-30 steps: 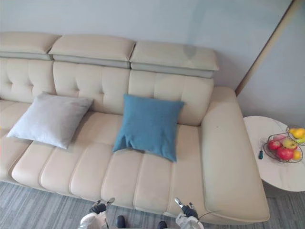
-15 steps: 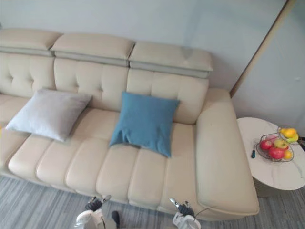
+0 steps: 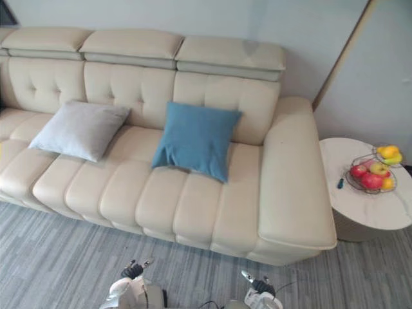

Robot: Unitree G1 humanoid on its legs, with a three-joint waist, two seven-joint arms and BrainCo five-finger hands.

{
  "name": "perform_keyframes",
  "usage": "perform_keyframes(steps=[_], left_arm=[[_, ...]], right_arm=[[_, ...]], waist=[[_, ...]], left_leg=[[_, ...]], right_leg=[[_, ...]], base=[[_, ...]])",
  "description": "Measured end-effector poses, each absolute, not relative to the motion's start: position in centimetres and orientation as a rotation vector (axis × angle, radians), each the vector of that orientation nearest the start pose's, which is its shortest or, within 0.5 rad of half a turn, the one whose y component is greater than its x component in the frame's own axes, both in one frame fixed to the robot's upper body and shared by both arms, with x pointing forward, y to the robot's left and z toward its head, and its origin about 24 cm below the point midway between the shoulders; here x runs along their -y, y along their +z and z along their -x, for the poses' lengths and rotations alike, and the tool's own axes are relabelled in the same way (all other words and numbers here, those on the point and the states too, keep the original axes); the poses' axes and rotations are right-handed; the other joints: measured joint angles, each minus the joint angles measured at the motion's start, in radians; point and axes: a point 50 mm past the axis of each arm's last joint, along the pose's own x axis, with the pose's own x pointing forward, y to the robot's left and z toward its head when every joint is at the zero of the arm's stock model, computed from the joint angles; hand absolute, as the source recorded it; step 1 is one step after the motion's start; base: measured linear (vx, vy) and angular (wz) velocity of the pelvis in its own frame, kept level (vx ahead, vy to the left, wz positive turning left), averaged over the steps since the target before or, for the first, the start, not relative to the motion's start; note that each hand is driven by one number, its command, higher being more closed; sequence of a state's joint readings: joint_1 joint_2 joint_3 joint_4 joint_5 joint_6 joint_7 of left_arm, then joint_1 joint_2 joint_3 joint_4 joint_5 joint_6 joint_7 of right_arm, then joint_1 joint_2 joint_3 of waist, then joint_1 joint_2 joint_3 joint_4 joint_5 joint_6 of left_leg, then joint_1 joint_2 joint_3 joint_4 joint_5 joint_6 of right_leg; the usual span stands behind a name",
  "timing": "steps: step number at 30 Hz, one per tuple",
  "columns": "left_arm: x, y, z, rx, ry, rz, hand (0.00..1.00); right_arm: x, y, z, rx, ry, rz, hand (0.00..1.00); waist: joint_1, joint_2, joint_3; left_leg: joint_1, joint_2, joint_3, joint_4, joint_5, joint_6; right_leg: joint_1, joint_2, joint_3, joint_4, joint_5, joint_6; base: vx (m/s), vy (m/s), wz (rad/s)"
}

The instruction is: Pick up cushions and gather them together orderly.

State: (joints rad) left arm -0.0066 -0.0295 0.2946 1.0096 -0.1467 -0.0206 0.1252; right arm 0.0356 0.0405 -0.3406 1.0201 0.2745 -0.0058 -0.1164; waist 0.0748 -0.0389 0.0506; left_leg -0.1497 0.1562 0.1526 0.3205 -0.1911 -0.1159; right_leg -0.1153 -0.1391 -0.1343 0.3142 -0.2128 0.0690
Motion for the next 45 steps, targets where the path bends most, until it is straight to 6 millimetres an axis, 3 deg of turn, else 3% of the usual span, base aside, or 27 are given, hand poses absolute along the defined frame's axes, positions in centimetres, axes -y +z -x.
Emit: perform_keyframes(steps=[3, 7, 11, 12, 21, 29, 32, 35, 38, 39, 40, 41, 42, 43, 44, 45], left_arm=[[-18.4, -15.3, -12.6, -1.002, 0.437, 0.222, 0.00], [-18.6, -15.6, -11.7, -1.028, 0.430, 0.194, 0.00], [-18.7, -16.1, -10.1, -1.083, 0.424, 0.171, 0.00], [-20.2, -16.6, -8.3, -1.148, 0.444, 0.146, 0.00], [-20.2, -16.6, -8.3, -1.148, 0.443, 0.144, 0.00], [-20.1, -16.5, -8.8, -1.154, 0.410, 0.142, 0.00], [-20.0, -16.5, -9.2, -1.143, 0.392, 0.148, 0.00], [-19.7, -16.4, -9.6, -1.134, 0.378, 0.149, 0.00], [-19.5, -16.3, -10.1, -1.117, 0.368, 0.153, 0.00], [-19.4, -16.2, -10.5, -1.109, 0.365, 0.154, 0.00], [-19.5, -16.1, -10.8, -1.100, 0.363, 0.152, 0.00], [-19.4, -15.9, -11.3, -1.082, 0.350, 0.147, 0.00], [-19.2, -15.7, -11.8, -1.063, 0.334, 0.142, 0.00], [-18.6, -15.5, -12.5, -1.039, 0.302, 0.134, 0.00], [-18.5, -15.4, -12.6, -1.032, 0.295, 0.130, 0.00], [-18.5, -15.5, -12.5, -1.035, 0.290, 0.132, 0.00]], right_arm=[[18.4, -16.2, -10.1, -1.046, -0.588, -0.430, 0.00], [19.4, -16.4, -8.9, -1.064, -0.637, -0.429, 0.00], [20.4, -16.4, -8.4, -1.068, -0.666, -0.414, 0.00], [21.1, -16.9, -6.2, -1.148, -0.710, -0.409, 0.00], [21.1, -16.9, -6.2, -1.152, -0.705, -0.405, 0.00], [20.7, -16.9, -6.7, -1.182, -0.647, -0.356, 0.00], [20.6, -16.8, -7.3, -1.170, -0.632, -0.346, 0.00], [20.5, -16.6, -8.2, -1.151, -0.605, -0.330, 0.00], [20.4, -16.1, -10.0, -1.099, -0.558, -0.303, 0.00], [20.2, -15.9, -10.7, -1.081, -0.539, -0.296, 0.00], [19.7, -15.8, -11.4, -1.064, -0.515, -0.293, 0.00], [19.6, -15.7, -11.8, -1.060, -0.507, -0.292, 0.00], [19.8, -15.7, -11.8, -1.060, -0.508, -0.287, 0.00], [20.3, -15.7, -11.5, -1.067, -0.511, -0.260, 0.00], [20.5, -15.7, -11.3, -1.072, -0.507, -0.240, 0.00], [20.6, -15.7, -11.3, -1.073, -0.507, -0.236, 0.00]], waist=[[-0.006, -0.010, -0.008], [-0.013, 0.010, -0.026], [-0.016, 0.028, -0.046], [-0.020, 0.015, -0.014], [-0.028, 0.017, -0.017], [-0.063, 0.021, -0.001], [-0.063, 0.022, 0.015], [-0.063, 0.024, 0.028], [-0.060, 0.029, 0.034], [-0.058, 0.030, 0.046], [-0.046, 0.036, 0.064], [-0.045, 0.033, 0.065], [-0.047, 0.031, 0.066], [-0.056, 0.047, 0.076], [-0.060, 0.051, 0.078], [-0.061, 0.051, 0.079]], left_leg=[[0.039, -0.035, 0.004, -0.044, 0.025, 0.018], [0.089, -0.070, 0.024, -0.128, 0.059, 0.036], [0.129, -0.080, 0.024, -0.185, 0.091, 0.033], [0.223, -0.090, -0.082, -0.267, 0.102, 0.027], [0.228, -0.089, -0.075, -0.282, 0.104, 0.025], [0.257, -0.086, -0.025, -0.342, 0.124, 0.023], [0.256, -0.086, -0.015, -0.339, 0.123, 0.023], [0.255, -0.074, 0.064, -0.339, 0.114, 0.017], [0.256, -0.047, 0.227, -0.323, 0.090, 0.018], [0.255, -0.034, 0.277, -0.303, 0.081, 0.021], [0.255, -0.012, 0.347, -0.270, 0.075, 0.028], [0.260, -0.007, 0.395, -0.262, 0.072, 0.029], [0.268, -0.011, 0.428, -0.263, 0.071, 0.027], [0.288, -0.006, 0.474, -0.263, 0.069, 0.024], [0.301, -0.004, 0.498, -0.262, 0.067, 0.021], [0.315, -0.005, 0.518, -0.259, 0.064, 0.016]], right_leg=[[0.057, -0.016, 0.013, -0.105, 0.068, 0.020], [0.088, -0.035, 0.037, -0.165, 0.105, 0.029], [0.111, -0.030, 0.037, -0.199, 0.120, 0.032], [0.185, -0.013, 0.032, -0.220, 0.101, 0.022], [0.183, -0.013, 0.037, -0.233, 0.103, 0.026], [0.182, -0.012, 0.050, -0.249, 0.108, 0.032], [0.161, -0.006, 0.092, -0.247, 0.114, 0.032], [0.110, 0.012, 0.165, -0.248, 0.142, 0.030], [0.023, 0.061, 0.267, -0.254, 0.227, 0.027], [0.008, 0.078, 0.243, -0.258, 0.265, 0.020], [-0.008, 0.090, 0.164, -0.285, 0.312, -0.018], [-0.031, 0.077, 0.009, -0.259, 0.283, -0.068], [-0.044, 0.052, -0.148, -0.211, 0.223, -0.092], [-0.052, 0.000, -0.362, -0.139, 0.170, -0.123], [-0.050, -0.030, -0.446, -0.102, 0.158, -0.140], [-0.050, -0.040, -0.475, -0.080, 0.150, -0.125]], base=[[-0.05, 0.167, -0.08], [-0.06, 0.083, -0.05], [-0.01, 0.004, -0.05], [0.00, 0.000, 0.00], [0.00, 0.000, -0.02], [0.04, 0.005, -0.08], [0.03, 0.004, -0.34], [-0.01, 0.014, -0.79], [-0.04, 0.008, -1.54], [-0.06, -0.051, -2.01], [-0.05, -0.087, -1.93], [-0.04, -0.117, -1.76], [-0.04, -0.130, -1.38], [-0.04, -0.101, -1.06], [-0.03, -0.114, -1.05], [0.01, -0.116, -0.93]])
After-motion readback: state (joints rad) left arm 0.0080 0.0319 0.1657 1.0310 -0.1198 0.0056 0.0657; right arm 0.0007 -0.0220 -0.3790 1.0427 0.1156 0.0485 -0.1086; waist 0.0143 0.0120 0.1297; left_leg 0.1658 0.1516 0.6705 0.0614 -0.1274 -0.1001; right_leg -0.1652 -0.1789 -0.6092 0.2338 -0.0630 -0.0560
